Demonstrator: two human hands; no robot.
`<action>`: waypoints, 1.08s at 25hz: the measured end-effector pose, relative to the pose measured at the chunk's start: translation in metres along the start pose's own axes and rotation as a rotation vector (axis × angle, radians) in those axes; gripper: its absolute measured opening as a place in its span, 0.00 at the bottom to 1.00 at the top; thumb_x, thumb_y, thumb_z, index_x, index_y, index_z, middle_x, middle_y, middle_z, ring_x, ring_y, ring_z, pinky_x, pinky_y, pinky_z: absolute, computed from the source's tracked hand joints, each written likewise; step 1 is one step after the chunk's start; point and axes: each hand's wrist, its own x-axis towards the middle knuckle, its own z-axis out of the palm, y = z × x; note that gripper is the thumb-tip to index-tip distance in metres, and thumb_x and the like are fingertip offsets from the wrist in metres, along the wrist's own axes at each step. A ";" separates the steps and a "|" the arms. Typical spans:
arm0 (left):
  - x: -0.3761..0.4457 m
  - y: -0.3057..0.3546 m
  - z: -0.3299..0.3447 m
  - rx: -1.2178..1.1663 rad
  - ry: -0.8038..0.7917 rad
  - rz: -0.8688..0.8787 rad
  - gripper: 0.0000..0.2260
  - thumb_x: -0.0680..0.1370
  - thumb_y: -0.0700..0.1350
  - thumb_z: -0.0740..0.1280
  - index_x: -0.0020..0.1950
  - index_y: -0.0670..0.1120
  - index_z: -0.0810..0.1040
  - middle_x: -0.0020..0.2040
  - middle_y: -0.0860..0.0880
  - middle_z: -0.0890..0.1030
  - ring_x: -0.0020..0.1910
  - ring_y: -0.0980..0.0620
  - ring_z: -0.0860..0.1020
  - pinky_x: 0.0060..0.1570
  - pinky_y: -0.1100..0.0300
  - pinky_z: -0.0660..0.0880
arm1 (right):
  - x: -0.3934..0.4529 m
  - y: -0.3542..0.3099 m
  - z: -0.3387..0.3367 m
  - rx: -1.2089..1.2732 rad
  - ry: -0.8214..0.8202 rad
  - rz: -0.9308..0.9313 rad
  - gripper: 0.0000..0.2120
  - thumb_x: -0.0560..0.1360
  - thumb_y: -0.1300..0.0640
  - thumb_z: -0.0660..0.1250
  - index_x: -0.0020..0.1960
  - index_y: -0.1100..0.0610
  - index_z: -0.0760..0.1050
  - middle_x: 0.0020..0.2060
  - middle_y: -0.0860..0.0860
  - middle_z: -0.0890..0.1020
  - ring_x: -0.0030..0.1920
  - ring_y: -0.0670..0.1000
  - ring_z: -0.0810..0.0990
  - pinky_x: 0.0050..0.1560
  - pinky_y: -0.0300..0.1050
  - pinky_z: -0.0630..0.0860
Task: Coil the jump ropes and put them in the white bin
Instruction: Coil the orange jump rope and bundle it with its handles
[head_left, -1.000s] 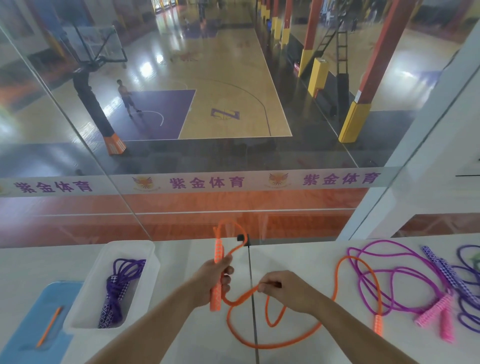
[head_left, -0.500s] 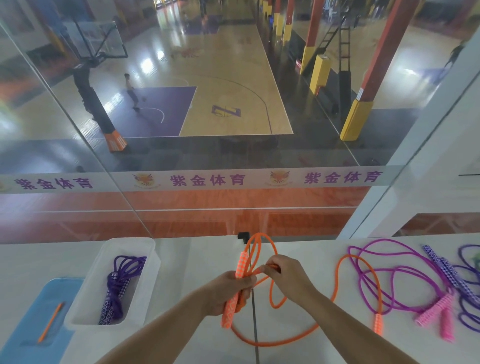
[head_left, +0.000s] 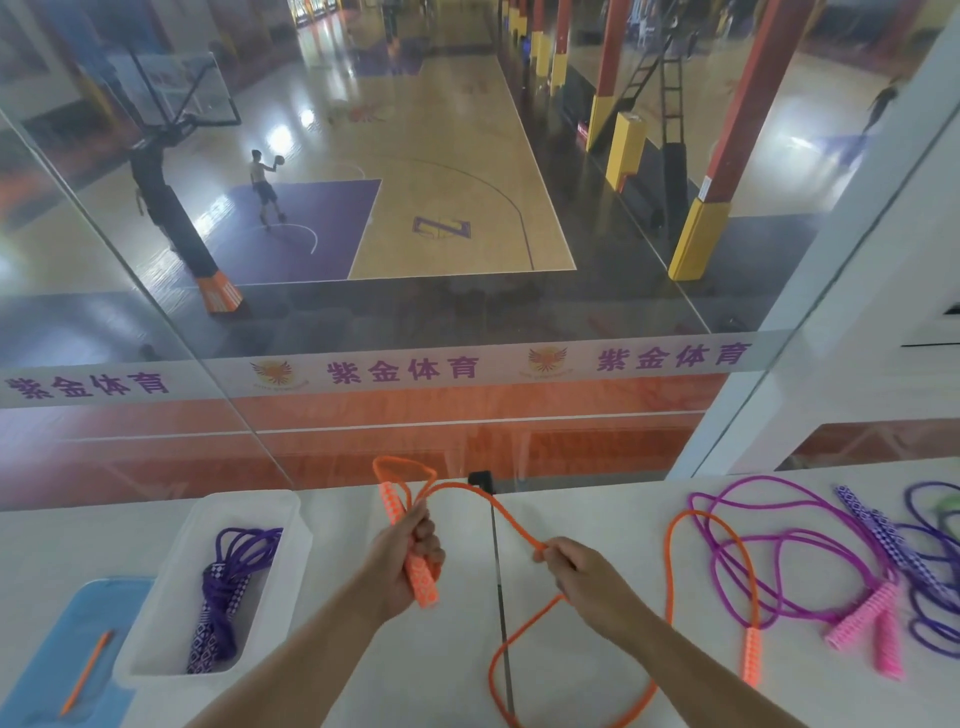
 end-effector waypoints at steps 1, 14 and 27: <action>-0.002 -0.009 0.003 0.075 -0.026 -0.037 0.10 0.81 0.45 0.67 0.41 0.45 0.71 0.29 0.51 0.66 0.22 0.56 0.64 0.25 0.61 0.68 | -0.003 -0.010 0.010 0.019 -0.038 -0.019 0.12 0.84 0.52 0.57 0.50 0.48 0.78 0.24 0.41 0.71 0.27 0.41 0.66 0.33 0.37 0.65; -0.023 -0.030 0.022 0.286 -0.111 -0.034 0.14 0.73 0.45 0.74 0.54 0.40 0.77 0.31 0.48 0.65 0.26 0.53 0.64 0.30 0.58 0.66 | 0.001 -0.022 0.024 -0.002 -0.141 -0.002 0.12 0.82 0.50 0.60 0.45 0.51 0.78 0.26 0.45 0.74 0.26 0.42 0.69 0.34 0.38 0.67; -0.032 -0.047 0.029 0.369 -0.170 -0.064 0.13 0.75 0.50 0.73 0.48 0.40 0.77 0.32 0.46 0.69 0.28 0.51 0.68 0.34 0.56 0.70 | 0.002 -0.038 0.044 -0.078 0.097 -0.010 0.17 0.82 0.45 0.61 0.40 0.53 0.77 0.30 0.46 0.78 0.30 0.43 0.76 0.33 0.34 0.74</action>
